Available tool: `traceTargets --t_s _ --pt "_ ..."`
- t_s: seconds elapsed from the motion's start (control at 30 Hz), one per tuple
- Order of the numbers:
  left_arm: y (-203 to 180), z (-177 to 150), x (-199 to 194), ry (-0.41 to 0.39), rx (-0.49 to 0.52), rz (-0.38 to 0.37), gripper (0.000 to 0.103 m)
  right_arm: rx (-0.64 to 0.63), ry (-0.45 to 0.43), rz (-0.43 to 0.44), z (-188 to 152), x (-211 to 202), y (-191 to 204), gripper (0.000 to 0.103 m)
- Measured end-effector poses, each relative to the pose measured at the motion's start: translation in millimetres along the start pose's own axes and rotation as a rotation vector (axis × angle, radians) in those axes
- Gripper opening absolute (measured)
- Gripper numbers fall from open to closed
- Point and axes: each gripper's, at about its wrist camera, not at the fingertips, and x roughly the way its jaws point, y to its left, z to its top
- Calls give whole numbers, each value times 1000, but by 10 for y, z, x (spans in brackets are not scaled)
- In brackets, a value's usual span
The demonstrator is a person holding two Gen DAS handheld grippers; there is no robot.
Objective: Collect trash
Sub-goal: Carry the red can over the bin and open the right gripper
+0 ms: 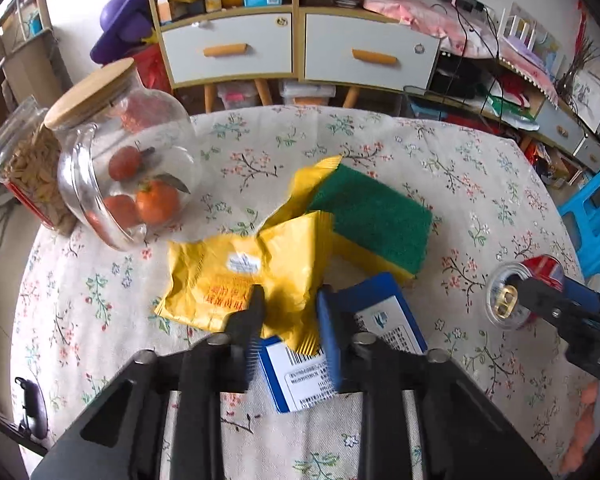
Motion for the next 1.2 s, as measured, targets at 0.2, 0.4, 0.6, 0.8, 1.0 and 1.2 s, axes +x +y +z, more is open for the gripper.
traceTargets --t_s 0.2,0.4,0.6,0.8,1.0,1.2 --pt "59 10 -168 -29 -9 -6 11 8 -14 14 -8 -186 -111 87" --pt "124 27 -444 -74 -47 -58 10 20 -38 29 -3 -399 -213 87" --pt "-20 -7 -705 -118 -24 -113 10 25 -67 28 -17 -599 -320 87" --pt "-281 -57 -863 -133 17 -170 10 46 -90 12 -45 -791 -531 87" --pt "-618 -130 -973 -134 52 -233 10 89 -107 -22 -80 -968 -879 87" --pt "-1014 -205 -1033 -130 98 -291 10 150 -113 -65 -158 -1148 -1359 87"
